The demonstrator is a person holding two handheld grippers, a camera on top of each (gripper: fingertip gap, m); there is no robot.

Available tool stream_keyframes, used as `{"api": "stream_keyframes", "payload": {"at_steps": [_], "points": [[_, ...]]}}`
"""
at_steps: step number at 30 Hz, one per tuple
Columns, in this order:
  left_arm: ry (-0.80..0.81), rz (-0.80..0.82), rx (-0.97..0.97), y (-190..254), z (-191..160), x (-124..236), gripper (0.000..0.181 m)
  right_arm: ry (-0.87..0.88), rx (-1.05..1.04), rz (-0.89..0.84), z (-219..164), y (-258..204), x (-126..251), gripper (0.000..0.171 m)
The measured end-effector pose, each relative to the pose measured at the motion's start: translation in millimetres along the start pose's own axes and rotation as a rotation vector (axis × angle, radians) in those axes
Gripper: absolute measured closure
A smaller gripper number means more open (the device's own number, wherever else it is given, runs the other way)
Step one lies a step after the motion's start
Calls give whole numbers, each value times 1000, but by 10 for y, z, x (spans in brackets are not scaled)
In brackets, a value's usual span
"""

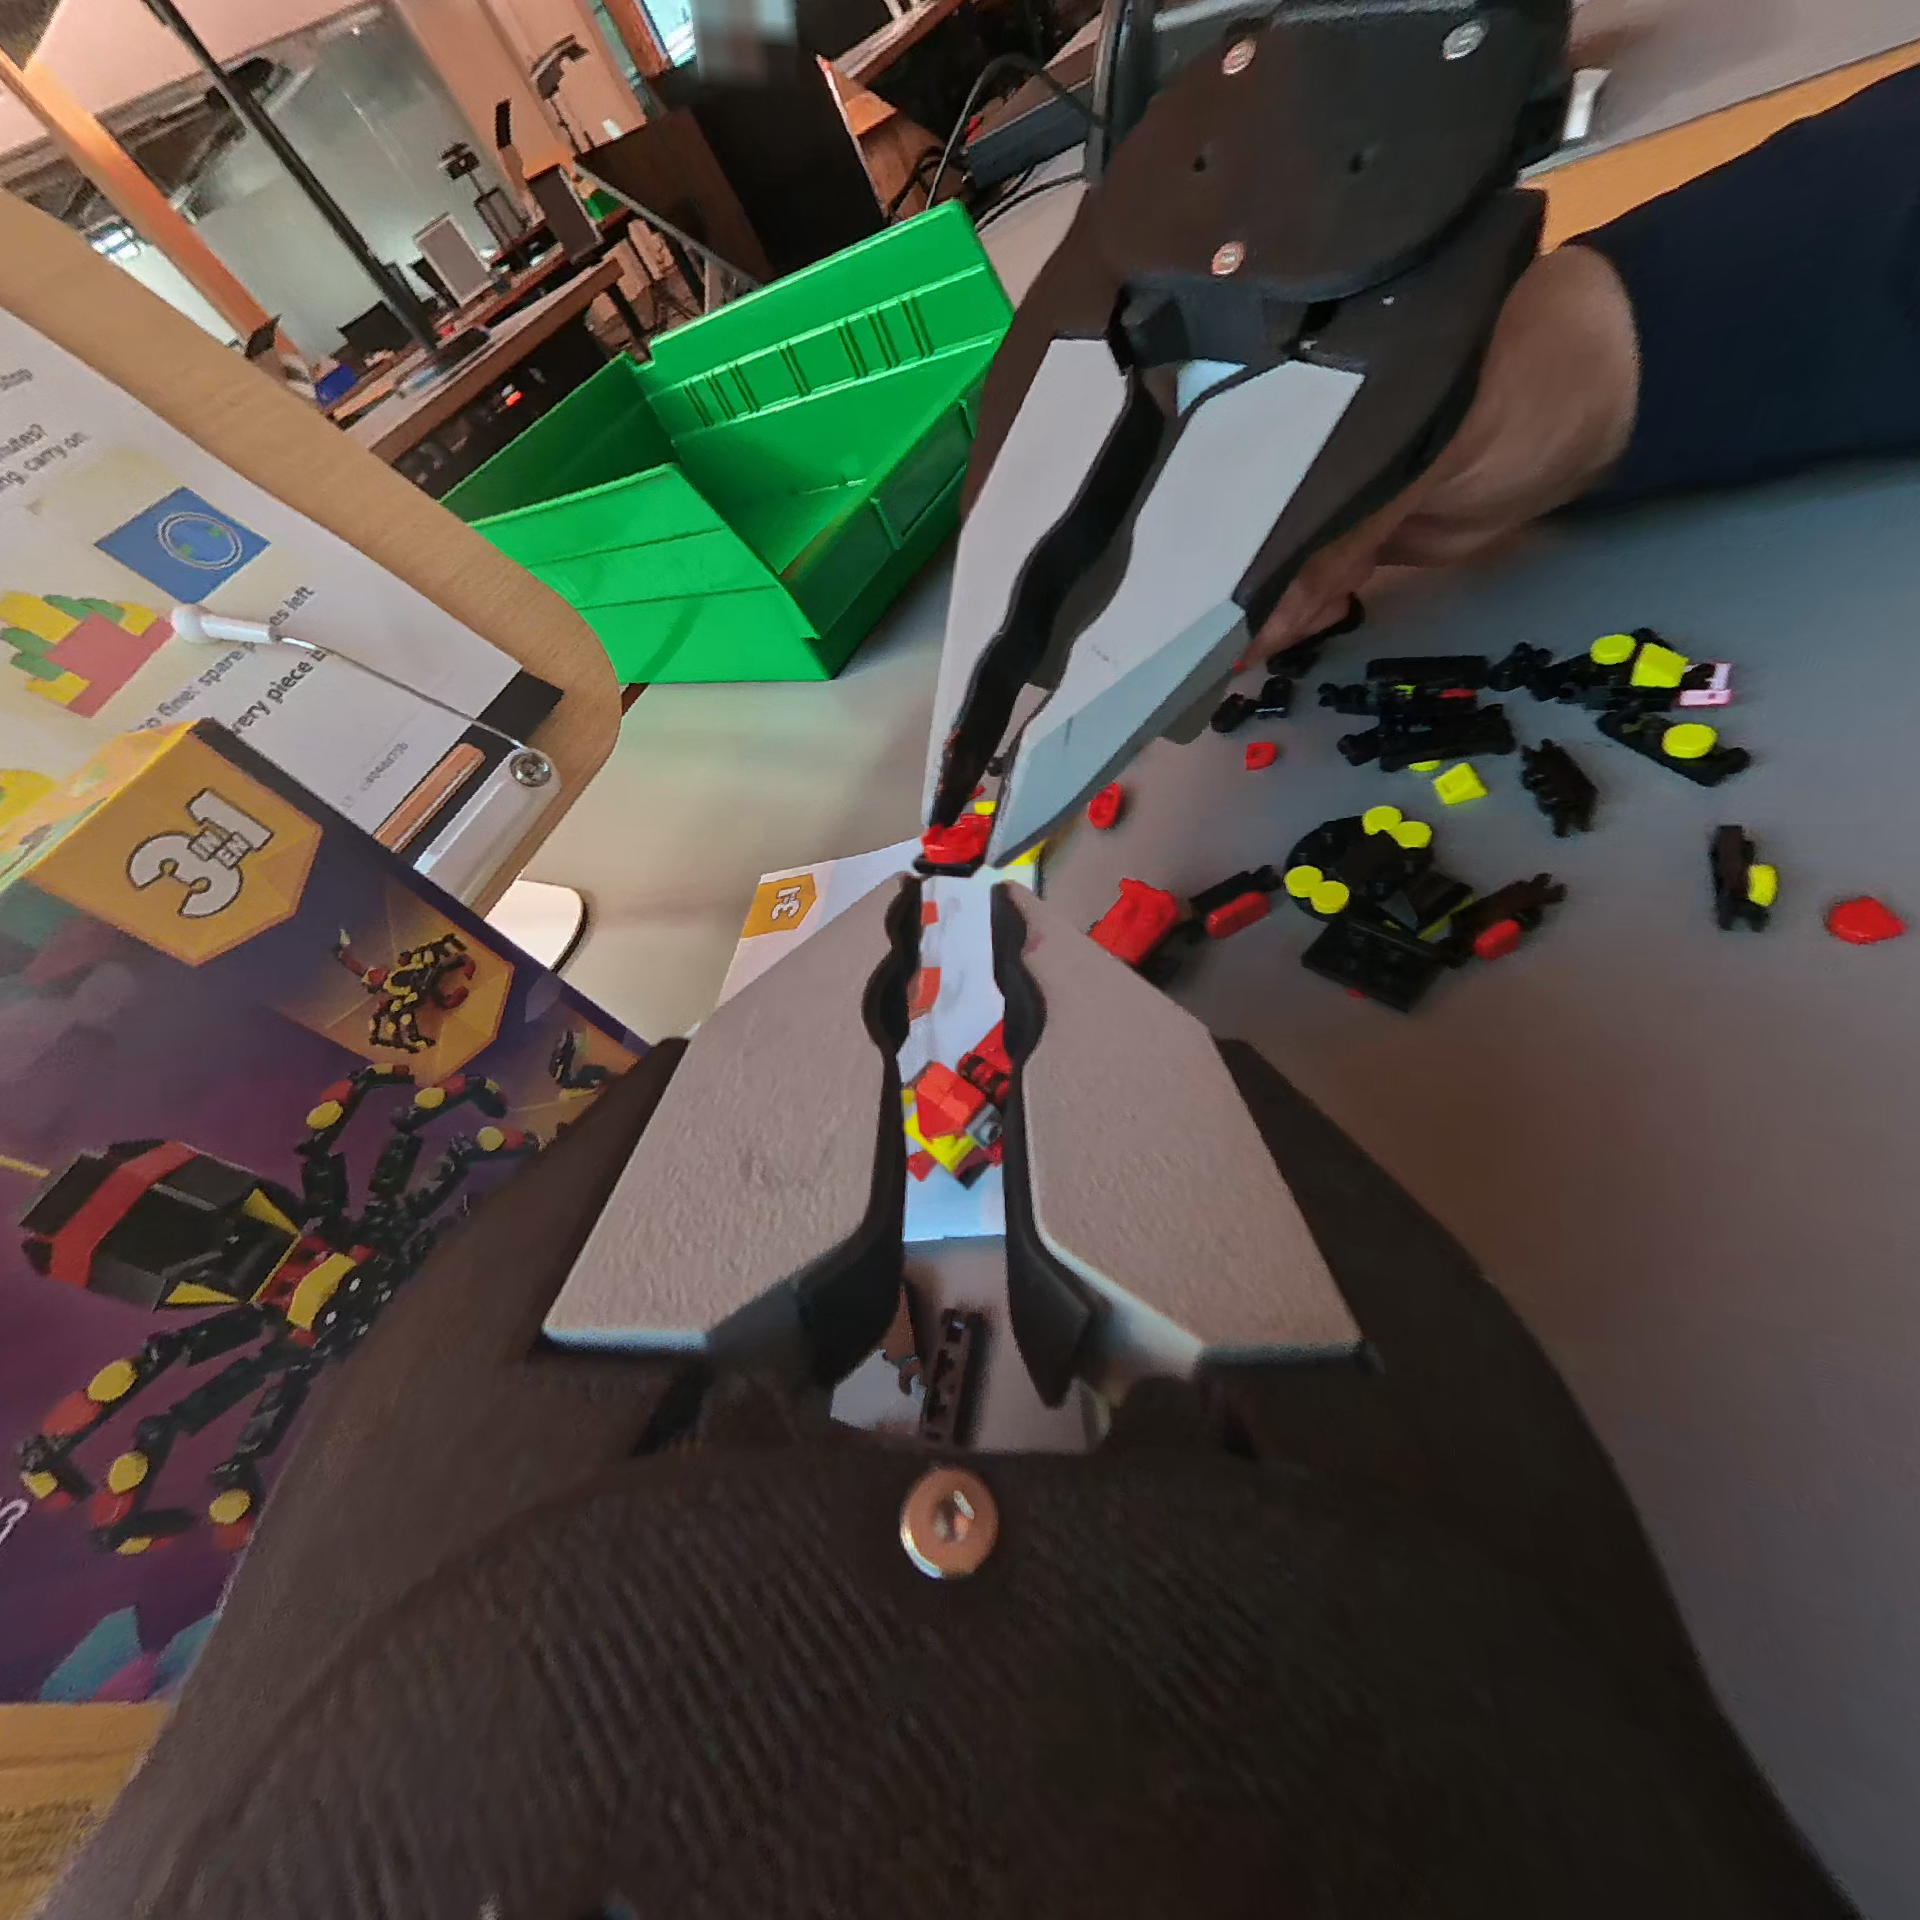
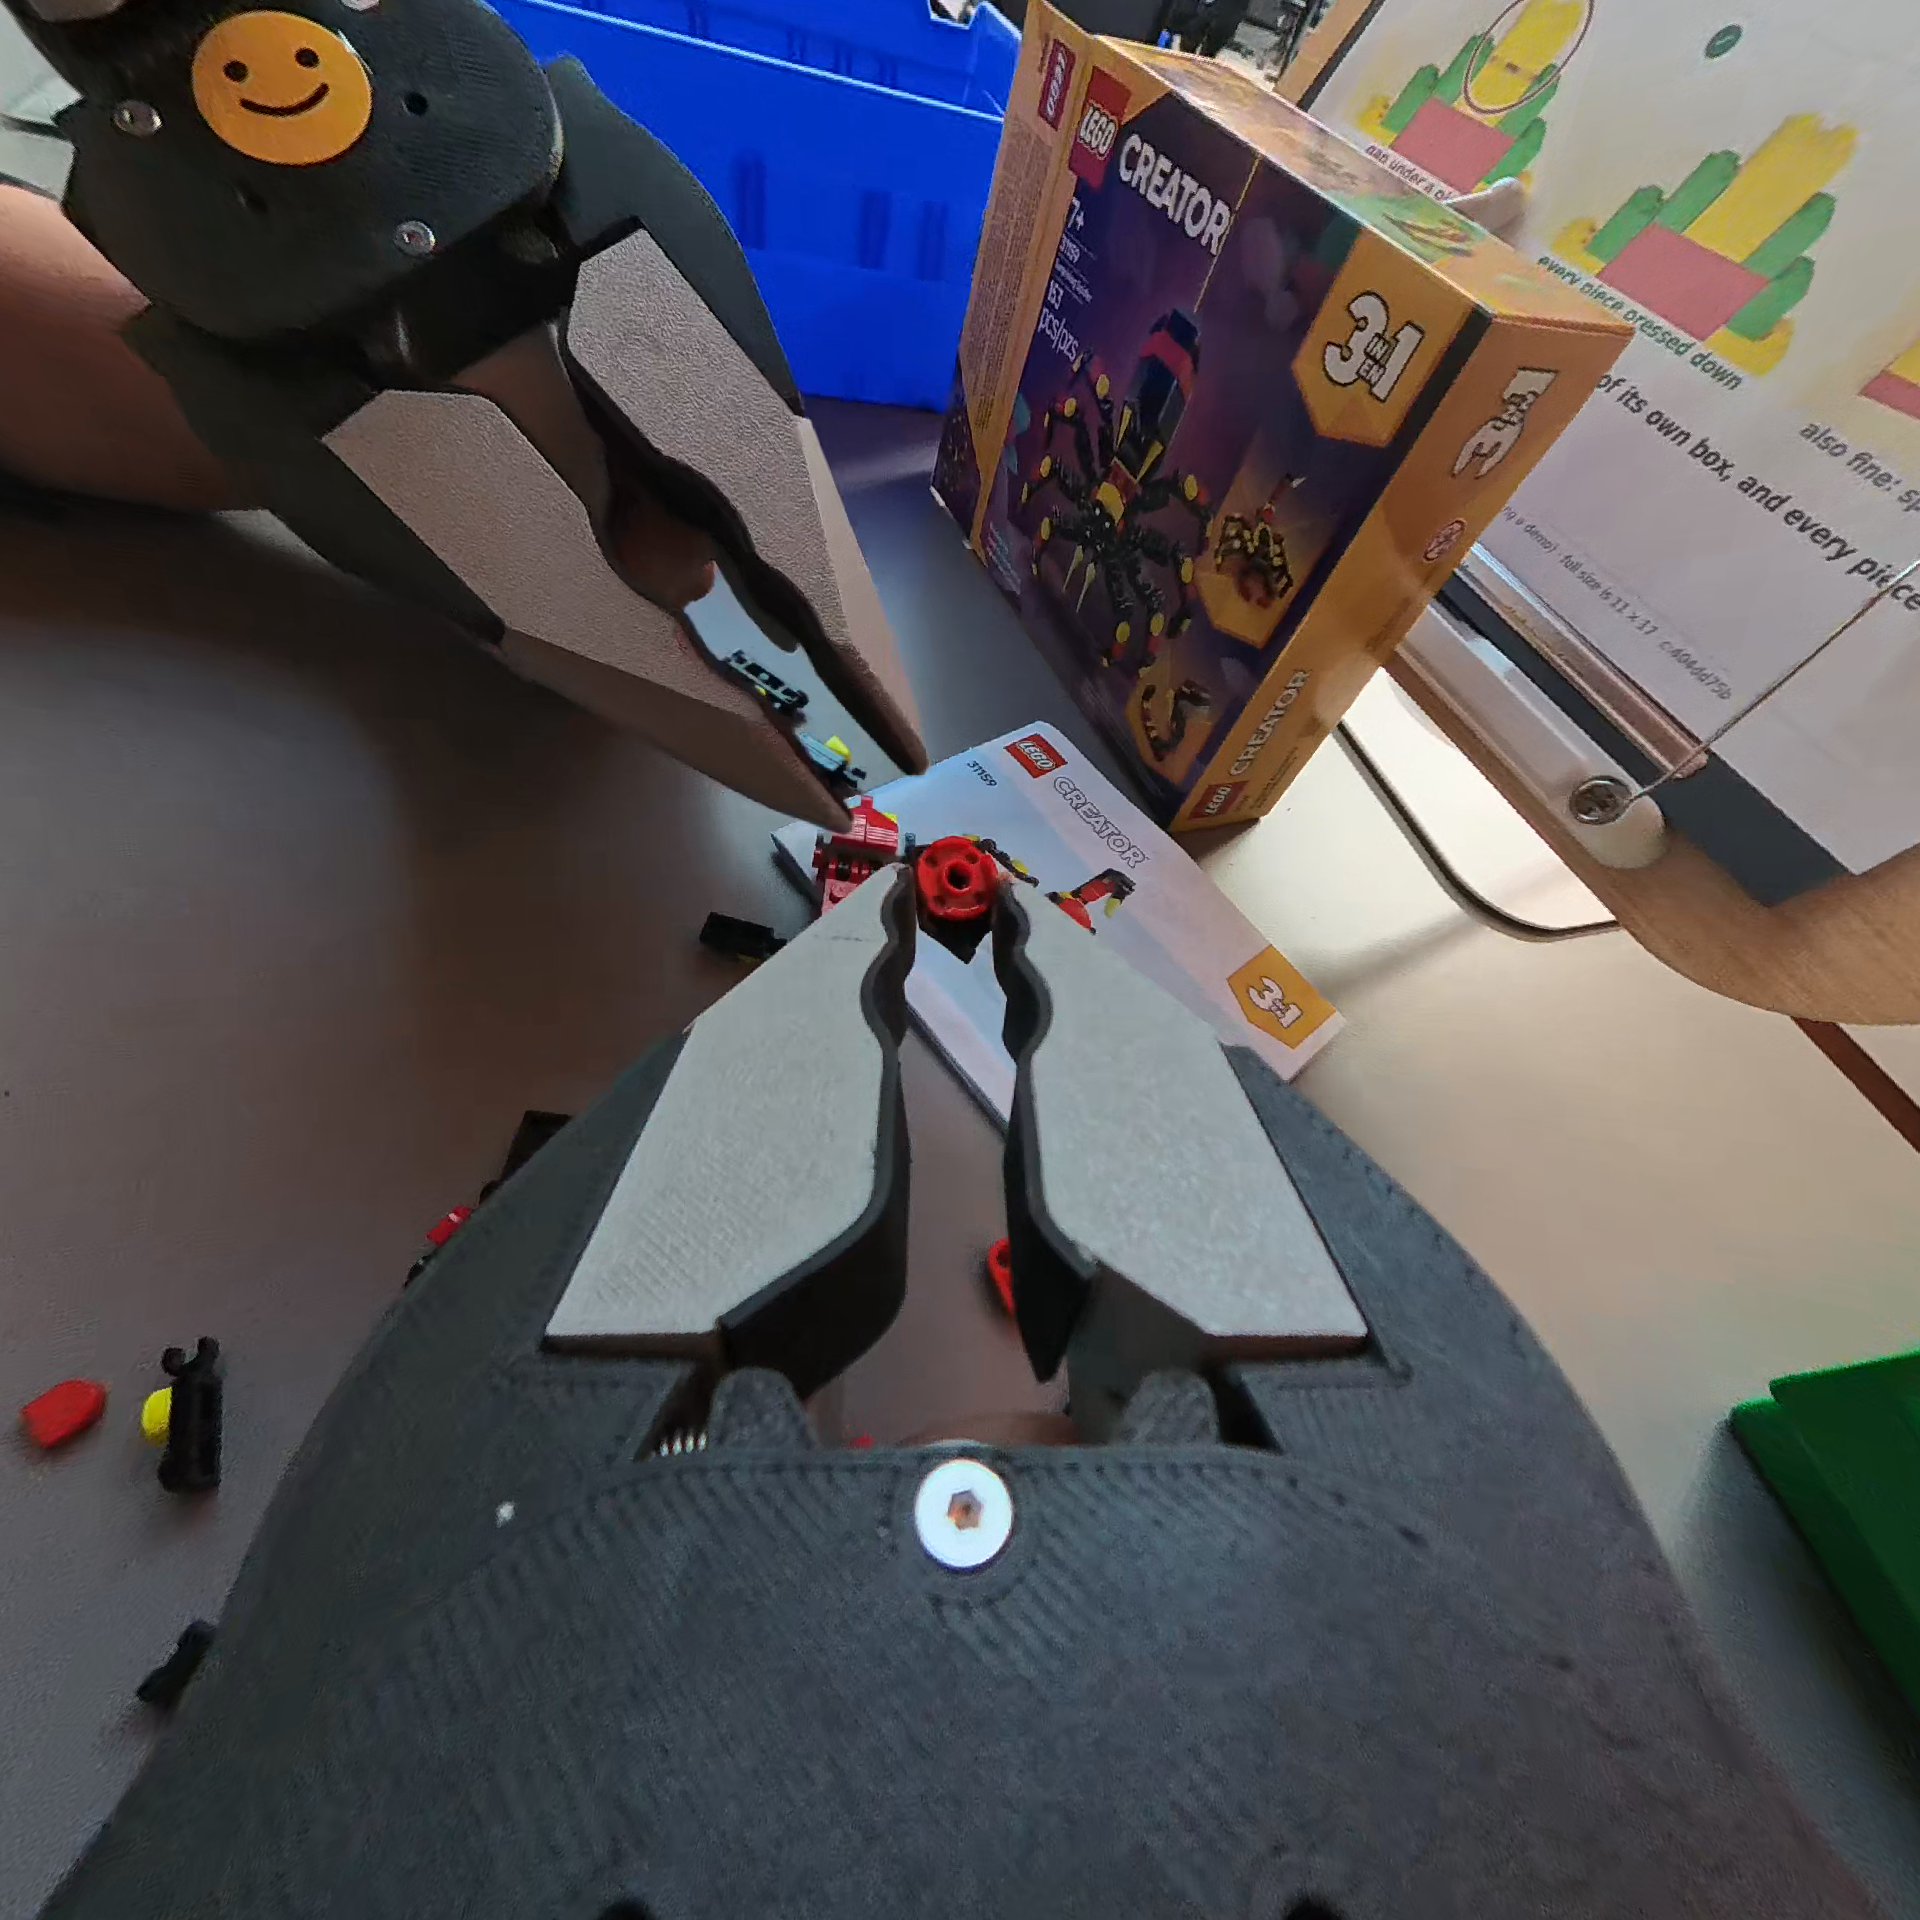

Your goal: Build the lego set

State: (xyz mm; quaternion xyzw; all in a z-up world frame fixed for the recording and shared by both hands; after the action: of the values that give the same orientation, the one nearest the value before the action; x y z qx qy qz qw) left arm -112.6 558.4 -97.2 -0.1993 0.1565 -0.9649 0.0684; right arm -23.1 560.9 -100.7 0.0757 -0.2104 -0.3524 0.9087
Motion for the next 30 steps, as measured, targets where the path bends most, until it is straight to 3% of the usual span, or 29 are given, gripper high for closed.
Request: {"api": "stream_keyframes", "payload": {"at_steps": [6, 11, 23, 30], "points": [[24, -1, 69, -70, -5, 31, 167, 49, 2, 38, 62, -81, 1, 159], [56, -26, 95, -80, 8, 59, 166, 132, -25, -36, 119, 13, 50, 159], [73, -62, 51, -9, 31, 68, 161, 327, -88, 3, 279, -53, 139, 158], [178, 33, -47, 77, 191, 63, 163, 359, -188, -65, 396, -133, 138, 159]]}}
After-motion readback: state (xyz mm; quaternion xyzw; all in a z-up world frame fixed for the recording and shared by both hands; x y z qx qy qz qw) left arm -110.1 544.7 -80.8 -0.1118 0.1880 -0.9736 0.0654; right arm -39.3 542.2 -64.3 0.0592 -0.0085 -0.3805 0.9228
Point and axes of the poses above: each gripper's, where its closed fingertips meet, x back along the fingers, z out of its top, y = z × x across the jaws, the point moved 5 cm from there along x, back along the fingers, and after that the axes turned 11 degrees about -z, right-handed, at the moved point
